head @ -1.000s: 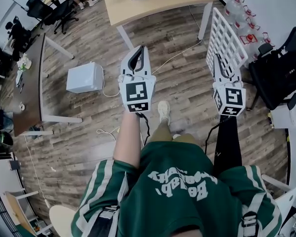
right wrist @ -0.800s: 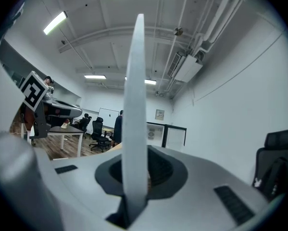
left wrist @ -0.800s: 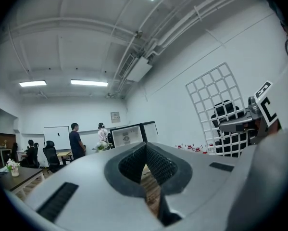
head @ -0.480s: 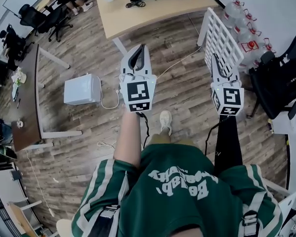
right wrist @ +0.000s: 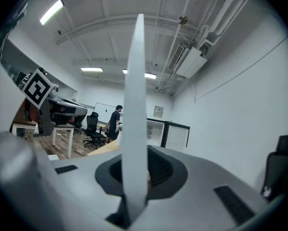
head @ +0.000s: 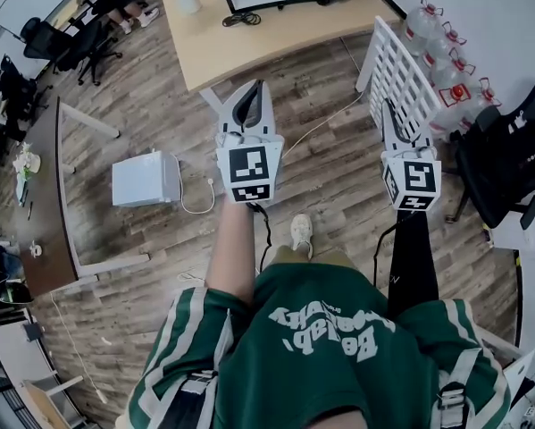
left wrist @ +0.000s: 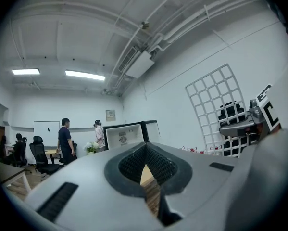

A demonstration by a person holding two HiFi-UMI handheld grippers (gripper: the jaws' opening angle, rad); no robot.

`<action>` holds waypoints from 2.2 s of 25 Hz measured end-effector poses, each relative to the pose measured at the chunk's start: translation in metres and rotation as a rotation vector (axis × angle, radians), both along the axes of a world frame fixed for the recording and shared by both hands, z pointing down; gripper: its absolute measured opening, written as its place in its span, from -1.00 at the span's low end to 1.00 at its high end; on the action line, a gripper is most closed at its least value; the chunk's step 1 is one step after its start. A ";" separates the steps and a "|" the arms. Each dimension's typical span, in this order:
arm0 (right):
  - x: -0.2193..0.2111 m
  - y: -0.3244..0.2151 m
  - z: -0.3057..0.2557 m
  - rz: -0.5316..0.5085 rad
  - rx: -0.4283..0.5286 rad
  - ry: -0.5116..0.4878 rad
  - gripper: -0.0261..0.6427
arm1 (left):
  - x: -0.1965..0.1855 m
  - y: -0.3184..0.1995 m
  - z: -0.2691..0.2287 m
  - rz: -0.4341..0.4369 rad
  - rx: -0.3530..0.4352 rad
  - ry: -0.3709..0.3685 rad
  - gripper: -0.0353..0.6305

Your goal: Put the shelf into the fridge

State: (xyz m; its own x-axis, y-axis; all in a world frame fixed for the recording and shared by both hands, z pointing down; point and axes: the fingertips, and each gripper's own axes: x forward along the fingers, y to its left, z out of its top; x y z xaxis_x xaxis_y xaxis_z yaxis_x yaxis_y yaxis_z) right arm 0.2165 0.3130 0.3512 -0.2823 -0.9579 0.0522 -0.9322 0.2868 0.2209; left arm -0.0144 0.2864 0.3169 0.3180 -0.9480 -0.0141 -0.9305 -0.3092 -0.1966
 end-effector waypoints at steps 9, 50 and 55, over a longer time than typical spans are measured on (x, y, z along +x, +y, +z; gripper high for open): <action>-0.013 -0.062 -0.001 0.035 -0.001 -0.001 -0.80 | -0.007 -0.070 0.002 0.054 -0.003 -0.011 -0.89; -0.044 -0.325 -0.003 -0.072 0.056 0.010 -0.80 | -0.027 -0.299 0.019 -0.032 -0.017 0.025 -0.89; -0.048 -0.378 0.000 -0.111 0.049 0.016 -0.80 | -0.032 -0.344 0.018 -0.081 -0.014 0.021 -0.89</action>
State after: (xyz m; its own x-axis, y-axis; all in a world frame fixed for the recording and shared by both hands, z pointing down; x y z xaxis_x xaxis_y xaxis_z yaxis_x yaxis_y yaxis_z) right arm 0.1684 -0.0651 0.3516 -0.3861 -0.9224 0.0111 -0.8916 0.3763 0.2518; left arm -0.0462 -0.0573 0.3347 0.2401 -0.9707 -0.0065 -0.9564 -0.2354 -0.1731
